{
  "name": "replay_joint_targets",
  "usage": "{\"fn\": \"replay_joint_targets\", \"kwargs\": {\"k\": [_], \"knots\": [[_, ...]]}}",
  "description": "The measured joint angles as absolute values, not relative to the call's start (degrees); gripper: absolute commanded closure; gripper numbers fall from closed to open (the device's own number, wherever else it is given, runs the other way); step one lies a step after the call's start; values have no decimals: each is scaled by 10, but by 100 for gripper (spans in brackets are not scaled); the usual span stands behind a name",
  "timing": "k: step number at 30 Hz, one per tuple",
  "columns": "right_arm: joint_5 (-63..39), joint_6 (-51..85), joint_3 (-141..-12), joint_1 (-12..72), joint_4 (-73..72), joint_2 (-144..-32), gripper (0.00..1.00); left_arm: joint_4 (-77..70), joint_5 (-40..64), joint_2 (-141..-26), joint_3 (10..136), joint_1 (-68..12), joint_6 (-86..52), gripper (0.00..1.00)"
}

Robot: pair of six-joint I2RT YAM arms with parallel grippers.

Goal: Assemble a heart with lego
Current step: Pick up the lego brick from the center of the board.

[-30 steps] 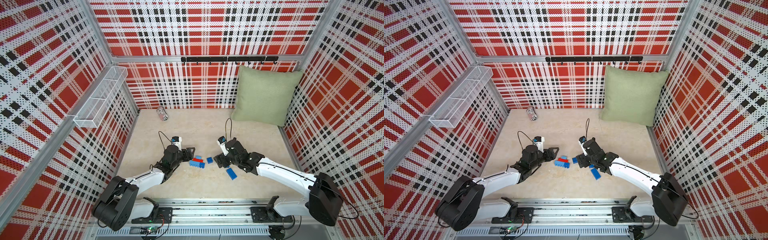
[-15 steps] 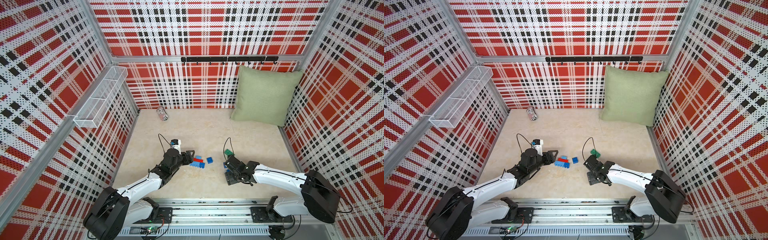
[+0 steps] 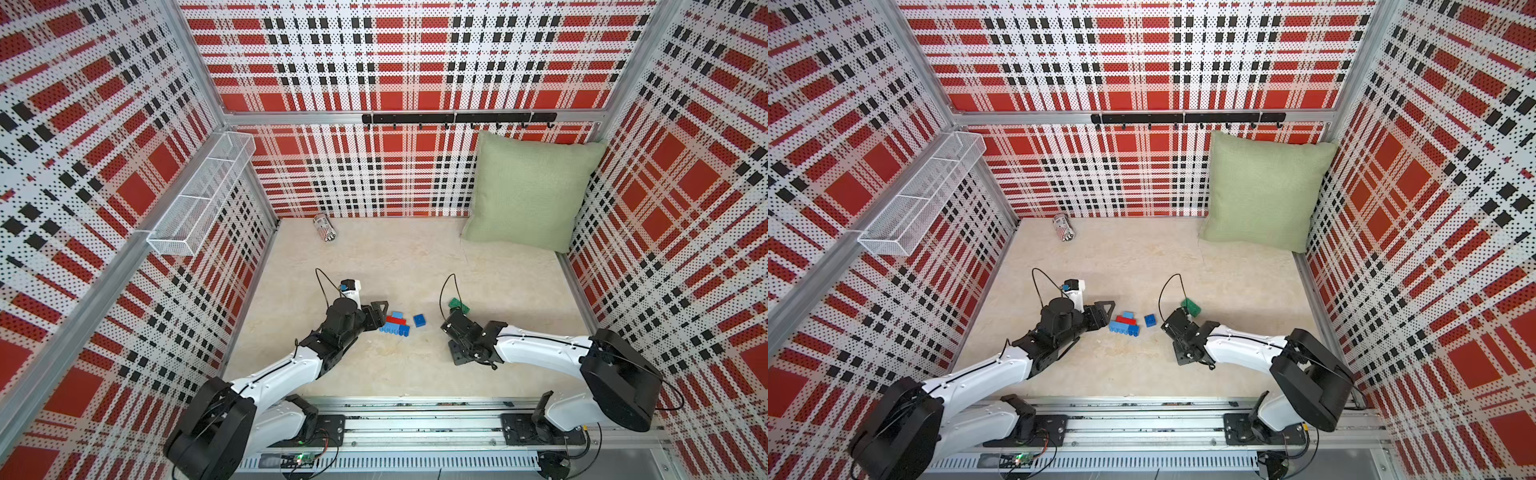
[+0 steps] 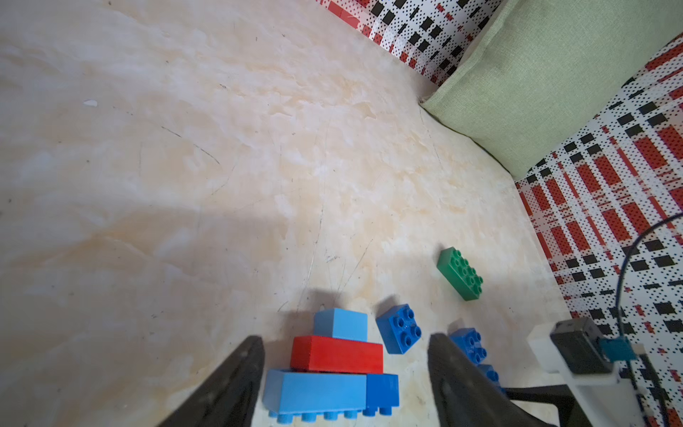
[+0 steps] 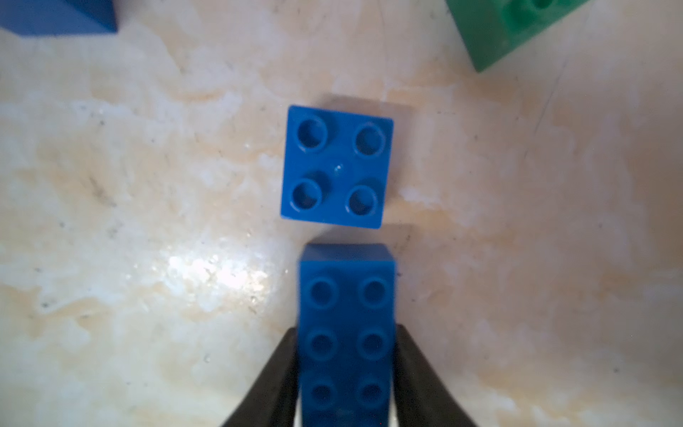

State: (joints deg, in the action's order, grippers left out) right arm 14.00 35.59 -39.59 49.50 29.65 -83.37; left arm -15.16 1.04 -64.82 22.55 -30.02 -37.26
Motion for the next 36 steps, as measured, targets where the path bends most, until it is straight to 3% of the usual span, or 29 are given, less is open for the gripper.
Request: {"fn": "replay_joint_targets", "kwargs": {"k": [4, 14, 25, 30, 36], "knots": [[159, 349, -397, 516, 314, -826, 74, -143, 17, -620, 221, -300, -379, 25], [235, 256, -448, 648, 267, -777, 71, -186, 132, -535, 175, -317, -430, 25], [213, 103, -445, 652, 89, -766, 72, -219, 168, -586, 191, -419, -411, 26], [204, 62, -439, 653, 57, -765, 72, -224, 173, -635, 210, -418, -400, 35], [203, 37, -438, 653, 43, -764, 71, -231, 177, -649, 224, -415, -392, 54]]}}
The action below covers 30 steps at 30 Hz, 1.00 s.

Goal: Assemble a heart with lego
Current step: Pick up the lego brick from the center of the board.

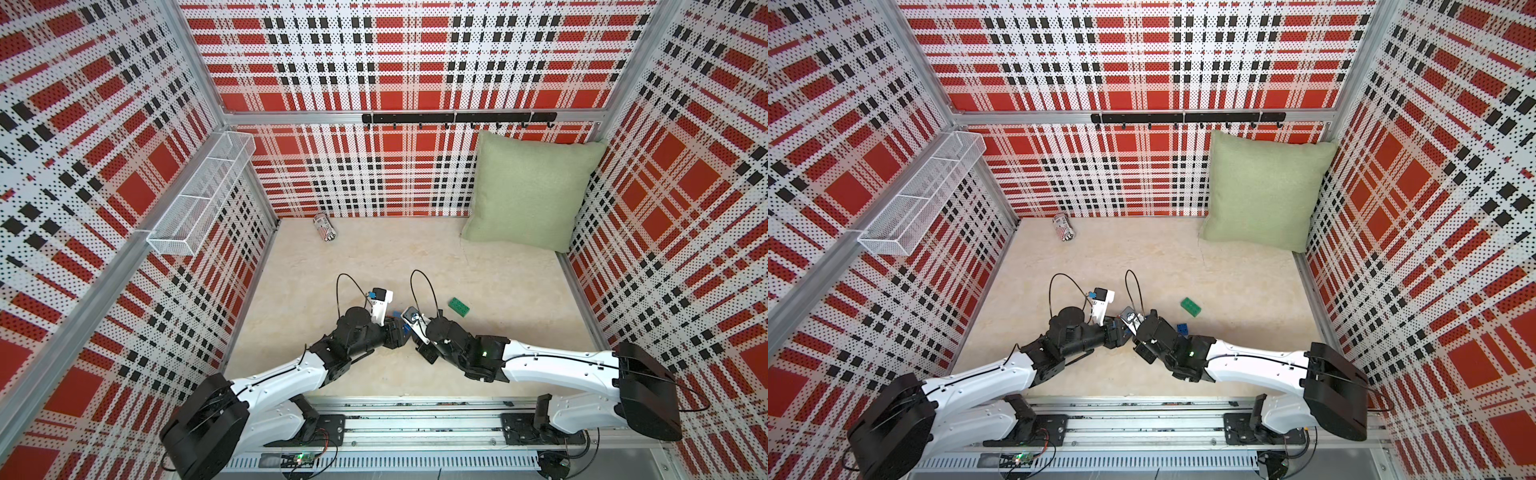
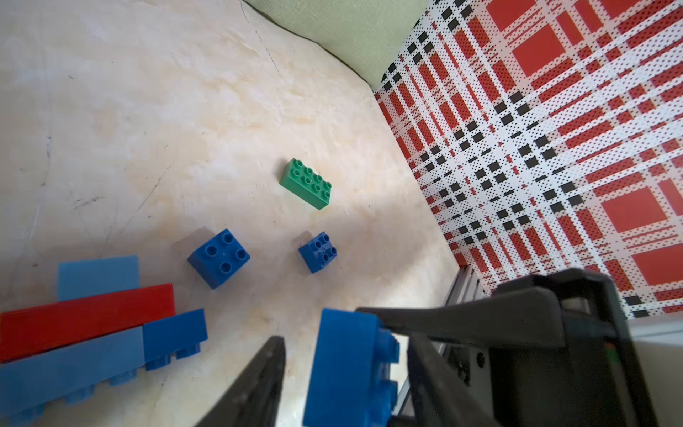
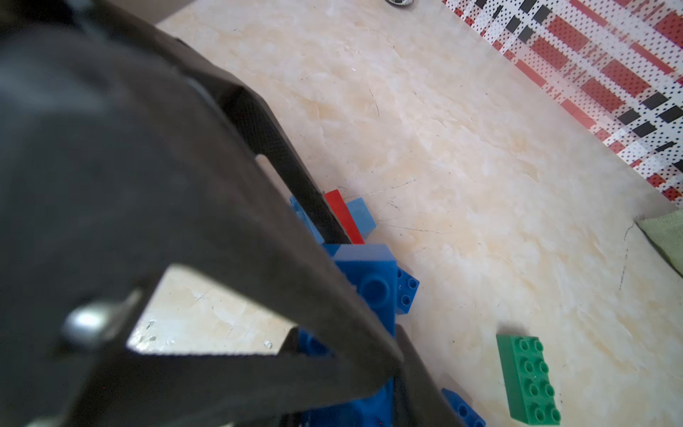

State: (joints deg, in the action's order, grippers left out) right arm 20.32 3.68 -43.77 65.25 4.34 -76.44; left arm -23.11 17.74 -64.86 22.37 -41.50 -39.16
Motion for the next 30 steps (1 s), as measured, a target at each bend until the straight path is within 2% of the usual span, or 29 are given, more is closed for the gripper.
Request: {"fn": "replay_joint_targets", "kwargs": {"k": [1, 3, 6, 7, 8, 13, 16, 19, 24, 30], "knots": [[203, 34, -438, 652, 42, -764, 71, -233, 180, -649, 224, -413, -390, 58], [203, 29, -437, 652, 37, -764, 70, -243, 188, -649, 224, -408, -390, 72], [205, 24, -437, 651, 29, -763, 68, -257, 205, -648, 225, -399, -390, 82], [205, 23, -437, 651, 27, -762, 64, -259, 209, -648, 225, -396, -392, 88], [205, 22, -437, 651, 26, -762, 53, -260, 213, -648, 225, -392, -391, 91], [181, 21, -437, 639, 28, -758, 25, -269, 219, -645, 225, -375, -391, 91], [105, 29, -437, 596, 47, -732, 19, -276, 224, -639, 225, -352, -389, 92], [-13, 44, -437, 526, 57, -685, 19, -292, 231, -630, 225, -329, -385, 92], [-224, 86, -435, 425, 35, -645, 25, -332, 252, -601, 225, -319, -374, 92], [-396, 138, -432, 381, -12, -649, 32, -404, 280, -562, 222, -331, -365, 92]]}}
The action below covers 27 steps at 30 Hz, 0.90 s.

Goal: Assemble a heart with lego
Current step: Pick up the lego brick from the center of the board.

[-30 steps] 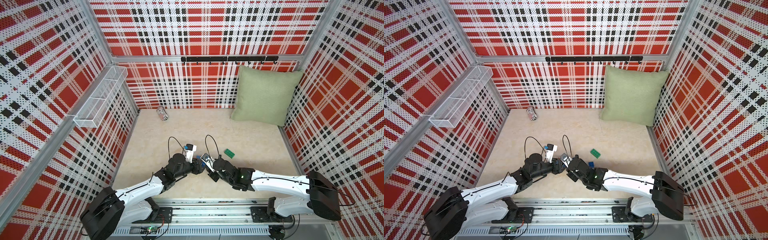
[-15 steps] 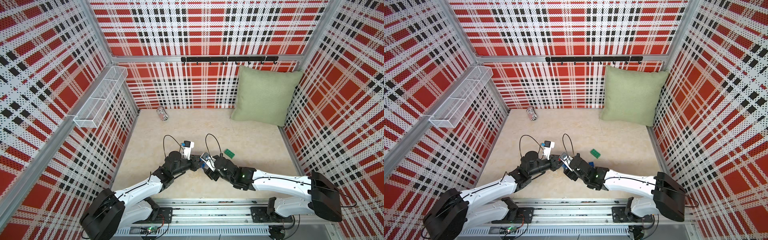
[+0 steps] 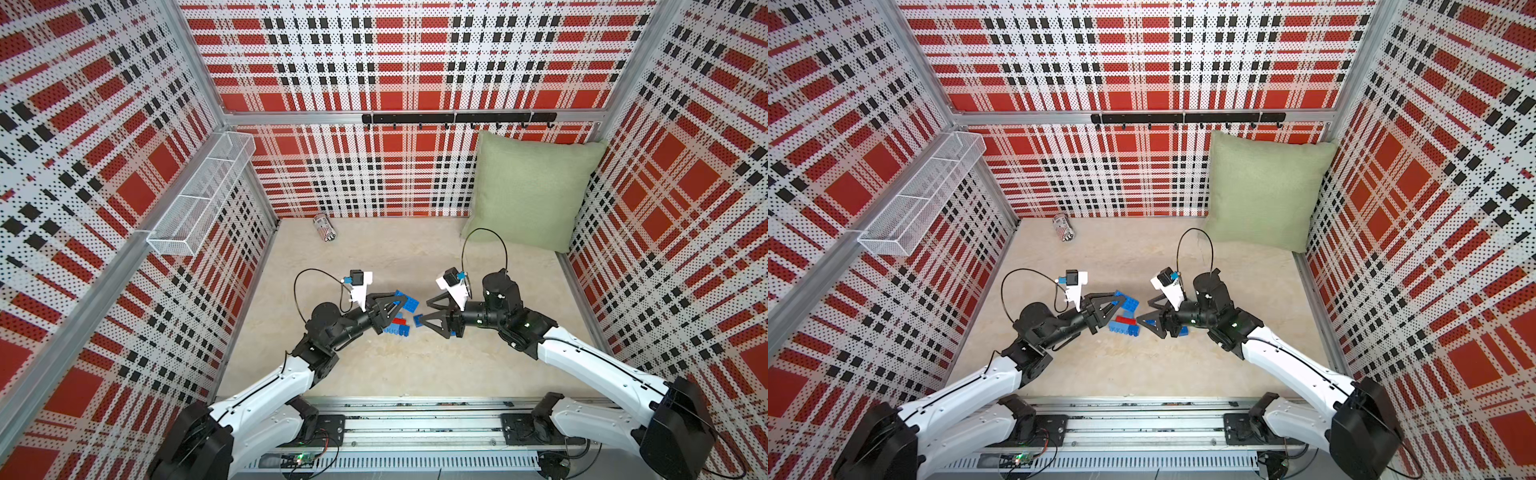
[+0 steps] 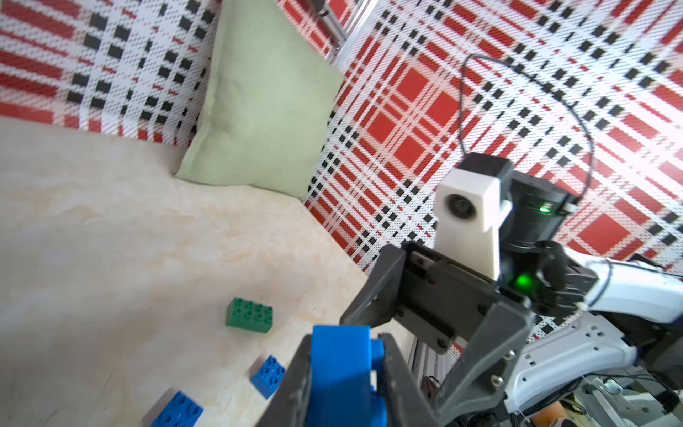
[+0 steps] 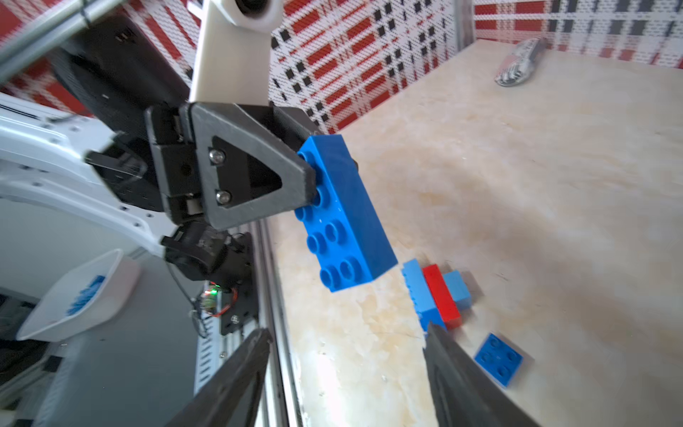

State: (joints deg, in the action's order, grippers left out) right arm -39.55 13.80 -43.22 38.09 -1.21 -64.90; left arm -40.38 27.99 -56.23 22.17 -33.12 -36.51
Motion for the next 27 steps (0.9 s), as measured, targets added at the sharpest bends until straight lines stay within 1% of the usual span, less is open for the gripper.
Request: {"fn": "replay_joint_targets", "kwargs": {"k": [4, 6, 10, 11, 13, 15, 18, 21, 22, 23, 24, 27], "knots": [[-474, 168, -434, 380, -49, -667, 37, -426, 292, -561, 222, -345, -358, 92], [-494, 178, -434, 380, -59, -674, 39, -436, 299, -562, 222, -352, -357, 92], [-519, 196, -434, 379, -81, -676, 45, -458, 311, -561, 222, -362, -357, 92], [-522, 201, -434, 379, -88, -676, 49, -462, 314, -561, 222, -365, -357, 92], [-526, 209, -439, 379, -96, -676, 52, -468, 320, -561, 222, -368, -357, 92], [-528, 215, -445, 379, -107, -676, 60, -473, 327, -561, 222, -368, -357, 92], [-528, 222, -446, 378, -120, -676, 66, -482, 330, -559, 222, -368, -357, 92], [-533, 225, -446, 378, -127, -676, 74, -488, 335, -558, 222, -368, -360, 92], [-539, 225, -446, 377, -131, -676, 77, -491, 339, -557, 222, -368, -362, 90], [-544, 225, -446, 377, -134, -676, 78, -494, 343, -555, 221, -368, -365, 85], [-547, 223, -446, 377, -136, -676, 78, -496, 344, -554, 221, -367, -366, 73], [-538, 217, -454, 377, -125, -676, 80, -497, 342, -552, 218, -359, -363, 44]]}}
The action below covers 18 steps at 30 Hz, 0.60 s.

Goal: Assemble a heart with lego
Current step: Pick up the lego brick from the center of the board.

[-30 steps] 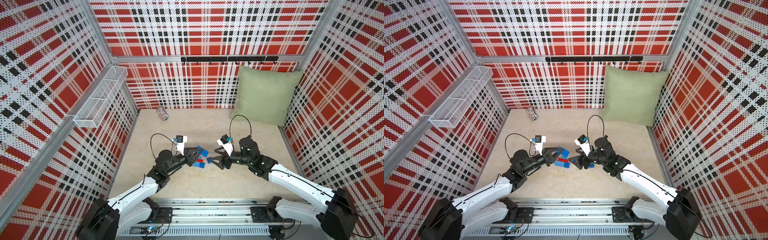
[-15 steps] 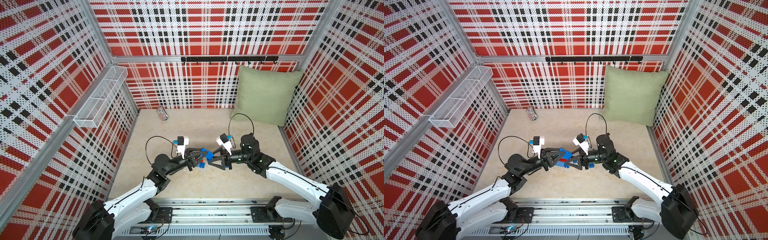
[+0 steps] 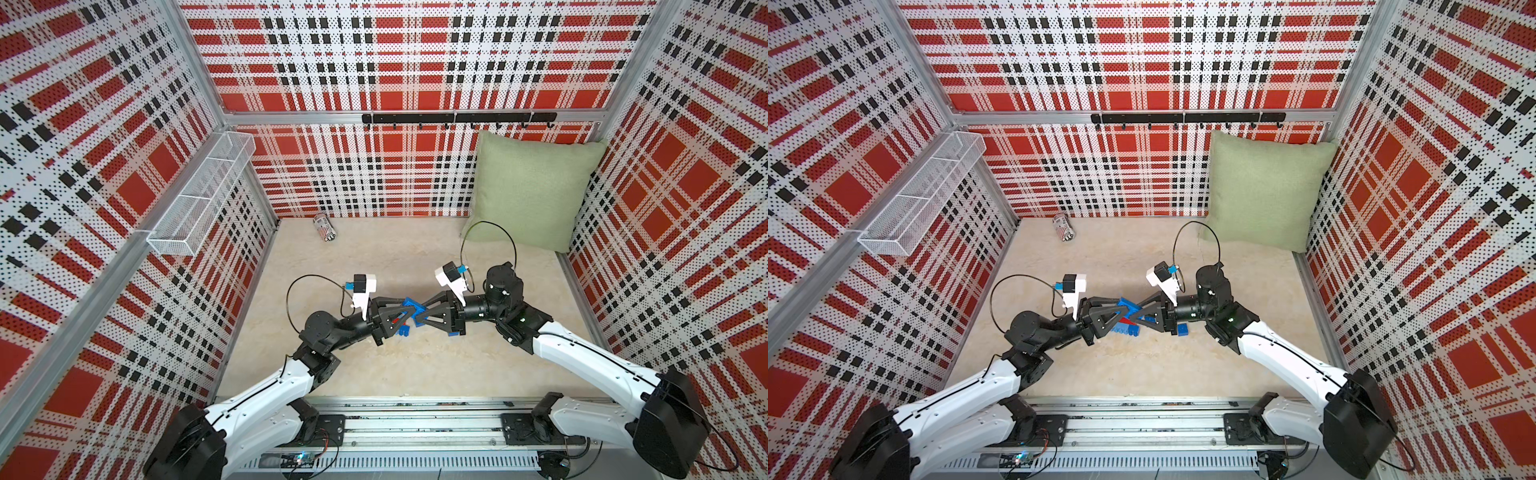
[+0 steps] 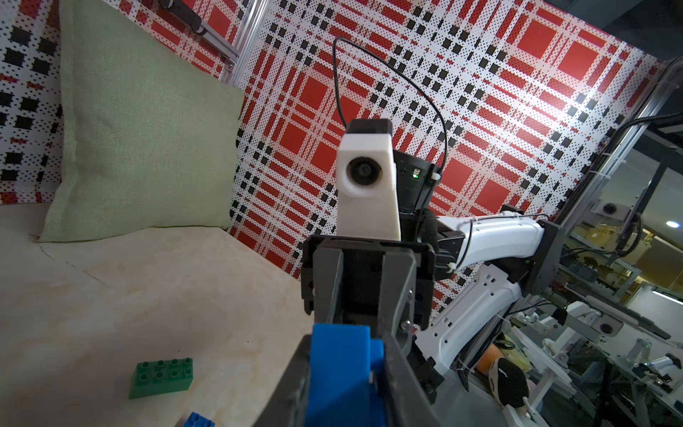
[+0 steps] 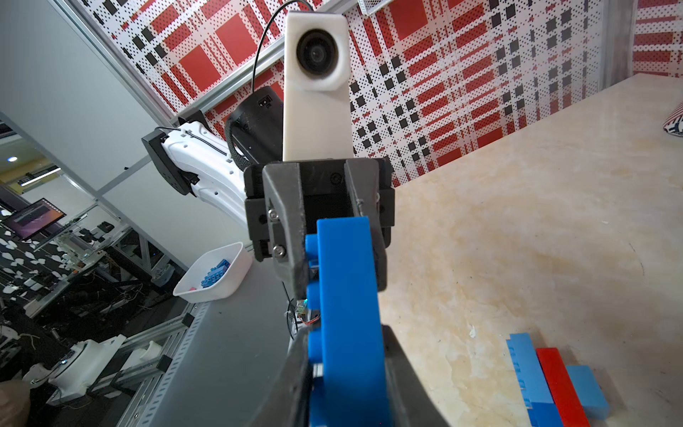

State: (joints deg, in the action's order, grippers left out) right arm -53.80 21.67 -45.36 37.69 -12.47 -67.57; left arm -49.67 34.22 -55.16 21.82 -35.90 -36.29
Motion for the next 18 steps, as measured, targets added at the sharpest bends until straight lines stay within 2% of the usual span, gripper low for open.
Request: {"fn": "replay_joint_targets", "kwargs": {"k": [2, 6, 10, 18], "knots": [[-512, 201, -466, 380, -99, -676, 80, -490, 336, -550, 215, -347, -364, 32], [-414, 151, -502, 394, -33, -691, 81, -450, 306, -524, 209, -309, -373, 27], [-265, 101, -527, 445, 25, -740, 80, -386, 254, -466, 205, -270, -378, 23], [-11, 48, -561, 592, 80, -919, 81, -207, 124, -415, 201, -196, -387, 26]]}}
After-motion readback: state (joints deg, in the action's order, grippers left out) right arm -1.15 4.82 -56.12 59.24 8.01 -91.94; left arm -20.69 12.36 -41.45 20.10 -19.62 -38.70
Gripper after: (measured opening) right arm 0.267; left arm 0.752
